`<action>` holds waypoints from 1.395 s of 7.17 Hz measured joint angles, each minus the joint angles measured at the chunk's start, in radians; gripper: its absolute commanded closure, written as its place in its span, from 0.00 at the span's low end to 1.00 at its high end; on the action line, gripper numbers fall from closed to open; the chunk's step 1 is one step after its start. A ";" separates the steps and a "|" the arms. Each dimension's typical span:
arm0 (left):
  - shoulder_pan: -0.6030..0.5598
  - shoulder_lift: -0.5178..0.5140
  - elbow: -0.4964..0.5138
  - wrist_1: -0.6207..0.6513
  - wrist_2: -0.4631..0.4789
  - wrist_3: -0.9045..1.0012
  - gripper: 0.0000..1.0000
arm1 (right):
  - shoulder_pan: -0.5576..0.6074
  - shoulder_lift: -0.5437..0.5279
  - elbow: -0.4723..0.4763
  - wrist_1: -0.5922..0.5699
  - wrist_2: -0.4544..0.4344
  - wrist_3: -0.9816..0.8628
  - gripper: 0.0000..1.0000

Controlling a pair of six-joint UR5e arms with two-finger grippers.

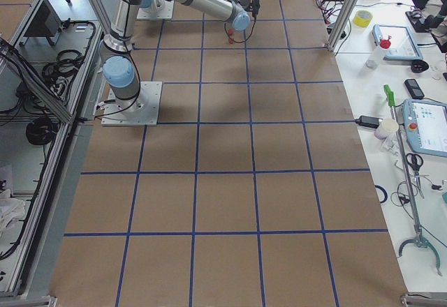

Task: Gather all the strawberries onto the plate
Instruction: 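Carry the strawberry toward the plate and release it beside the others, then raise the right arm away while the left arm reaches toward the strawberries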

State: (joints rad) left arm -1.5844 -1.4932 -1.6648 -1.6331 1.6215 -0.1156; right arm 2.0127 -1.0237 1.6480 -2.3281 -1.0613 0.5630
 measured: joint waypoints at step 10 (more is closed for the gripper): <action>0.002 -0.002 0.001 0.003 0.016 0.000 0.00 | 0.008 -0.099 -0.005 0.193 -0.286 -0.146 0.00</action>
State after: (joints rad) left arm -1.5827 -1.4956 -1.6633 -1.6301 1.6376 -0.1154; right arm 2.0205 -1.1230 1.6429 -2.1351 -1.3471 0.4172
